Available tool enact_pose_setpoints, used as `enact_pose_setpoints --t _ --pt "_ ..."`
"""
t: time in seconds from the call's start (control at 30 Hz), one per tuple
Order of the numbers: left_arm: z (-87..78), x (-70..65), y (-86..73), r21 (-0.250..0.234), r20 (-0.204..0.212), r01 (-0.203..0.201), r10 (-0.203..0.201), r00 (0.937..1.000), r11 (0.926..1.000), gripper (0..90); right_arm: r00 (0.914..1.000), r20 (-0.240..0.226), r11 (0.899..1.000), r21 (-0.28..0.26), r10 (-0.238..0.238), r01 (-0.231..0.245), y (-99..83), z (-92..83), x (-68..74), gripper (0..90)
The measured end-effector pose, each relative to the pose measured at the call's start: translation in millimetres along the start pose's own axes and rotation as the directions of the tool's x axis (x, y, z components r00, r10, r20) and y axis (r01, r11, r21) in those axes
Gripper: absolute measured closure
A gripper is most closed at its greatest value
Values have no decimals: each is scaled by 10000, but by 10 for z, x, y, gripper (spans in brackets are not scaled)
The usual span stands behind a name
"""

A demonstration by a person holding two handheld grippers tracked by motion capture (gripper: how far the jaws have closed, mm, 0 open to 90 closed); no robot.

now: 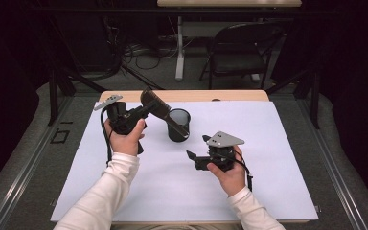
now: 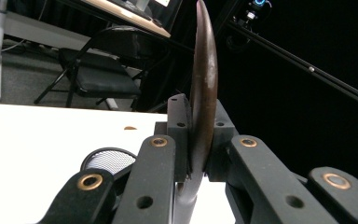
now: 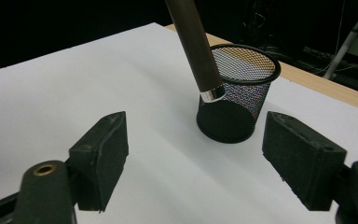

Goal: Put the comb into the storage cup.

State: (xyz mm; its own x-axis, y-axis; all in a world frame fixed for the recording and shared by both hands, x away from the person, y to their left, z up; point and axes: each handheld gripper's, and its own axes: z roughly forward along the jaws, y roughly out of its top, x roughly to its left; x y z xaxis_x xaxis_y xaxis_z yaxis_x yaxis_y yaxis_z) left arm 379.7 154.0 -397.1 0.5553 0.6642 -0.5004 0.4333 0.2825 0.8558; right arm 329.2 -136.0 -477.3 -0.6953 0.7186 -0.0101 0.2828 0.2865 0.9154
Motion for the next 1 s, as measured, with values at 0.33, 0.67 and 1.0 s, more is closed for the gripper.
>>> enact_pose_setpoints --t 0.33,0.67,1.0 --pt "-14 8 89 -75 -206 -194 192 9996 9998 841 9997 233 9999 18 -115 115 2 4 15 152" --pt "-30 5 178 -232 -374 -445 437 9983 9987 841 9996 287 10000 -74 -30 32 4 8 8 54" --pt "-21 -6 258 -494 -553 -505 477 9973 9975 841 9996 286 10000 -91 18 -15 10 -1 -3 0"
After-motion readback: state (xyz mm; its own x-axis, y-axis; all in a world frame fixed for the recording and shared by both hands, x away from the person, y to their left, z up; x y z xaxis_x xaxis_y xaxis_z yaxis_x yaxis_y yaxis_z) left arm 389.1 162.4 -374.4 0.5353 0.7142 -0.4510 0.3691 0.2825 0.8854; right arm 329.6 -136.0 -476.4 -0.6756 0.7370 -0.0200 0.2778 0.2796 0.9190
